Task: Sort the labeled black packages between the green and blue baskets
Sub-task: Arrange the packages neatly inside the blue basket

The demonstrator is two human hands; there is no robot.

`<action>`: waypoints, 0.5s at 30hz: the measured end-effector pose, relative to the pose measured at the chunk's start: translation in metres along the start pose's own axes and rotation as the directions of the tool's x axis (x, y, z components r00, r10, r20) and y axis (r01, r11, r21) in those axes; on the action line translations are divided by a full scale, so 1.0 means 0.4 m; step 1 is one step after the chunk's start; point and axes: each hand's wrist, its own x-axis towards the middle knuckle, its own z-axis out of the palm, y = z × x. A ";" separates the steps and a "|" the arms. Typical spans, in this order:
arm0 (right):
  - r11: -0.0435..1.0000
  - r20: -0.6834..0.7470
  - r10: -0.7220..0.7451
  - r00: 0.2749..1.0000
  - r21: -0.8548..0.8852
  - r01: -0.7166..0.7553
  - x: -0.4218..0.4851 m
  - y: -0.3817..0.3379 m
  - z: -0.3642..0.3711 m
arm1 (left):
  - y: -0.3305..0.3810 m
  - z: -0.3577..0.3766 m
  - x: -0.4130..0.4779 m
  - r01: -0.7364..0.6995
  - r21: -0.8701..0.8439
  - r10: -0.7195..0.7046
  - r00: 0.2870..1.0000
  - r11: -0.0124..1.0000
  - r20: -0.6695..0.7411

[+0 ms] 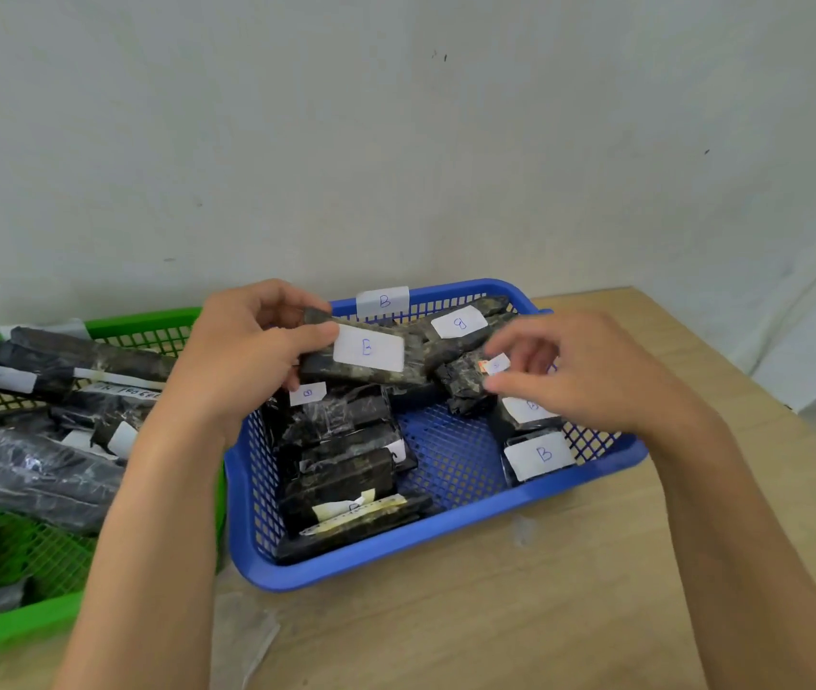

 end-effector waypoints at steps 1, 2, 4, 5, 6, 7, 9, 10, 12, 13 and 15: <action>0.994 -0.080 -0.023 0.997 0.103 0.031 0.000 -0.015 0.005 | 0.005 0.009 -0.005 -0.003 -0.050 0.005 0.999 0.999 0.043; 0.981 -0.089 -0.058 0.994 0.181 0.073 0.000 -0.033 0.015 | 0.010 0.020 -0.009 -0.004 -0.097 0.013 0.996 0.995 0.091; 0.961 -0.037 -0.169 0.985 0.214 0.173 -0.001 -0.067 0.048 | 0.020 0.047 -0.022 -0.005 -0.139 0.032 0.981 0.990 0.189; 0.959 -0.028 -0.220 0.975 0.179 0.222 0.001 -0.073 0.065 | 0.022 0.060 -0.027 -0.011 -0.143 0.045 0.971 0.990 0.233; 0.958 -0.042 -0.245 0.969 0.141 0.248 0.006 -0.073 0.079 | 0.023 0.070 -0.028 -0.023 -0.136 0.058 0.964 0.990 0.260; 0.962 -0.073 -0.241 0.968 0.111 0.248 0.010 -0.071 0.082 | 0.021 0.074 -0.027 -0.038 -0.121 0.069 0.962 0.992 0.263; 0.977 -0.169 -0.191 0.967 0.062 0.204 0.014 -0.054 0.068 | 0.008 0.065 -0.018 -0.113 0.050 0.099 0.969 0.992 0.226; 0.986 -0.233 -0.153 0.960 0.037 0.166 0.014 -0.039 0.052 | 0.001 0.049 -0.011 -0.180 0.257 0.124 0.968 0.950 0.220; 0.997 -0.335 -0.063 0.940 0.023 0.075 0.010 -0.003 0.013 | -0.010 0.017 -0.002 -0.242 0.625 0.078 0.958 0.742 0.277; 0.999 -0.349 -0.016 0.937 0.028 0.027 0.007 0.014 -0.005 | -0.012 0.007 -0.004 -0.218 0.701 -0.005 0.953 0.680 0.302; 0.998 -0.330 0.059 0.942 0.038 -0.049 0.003 0.042 -0.025 | -0.012 0.006 -0.009 -0.151 0.741 -0.130 0.943 0.655 0.307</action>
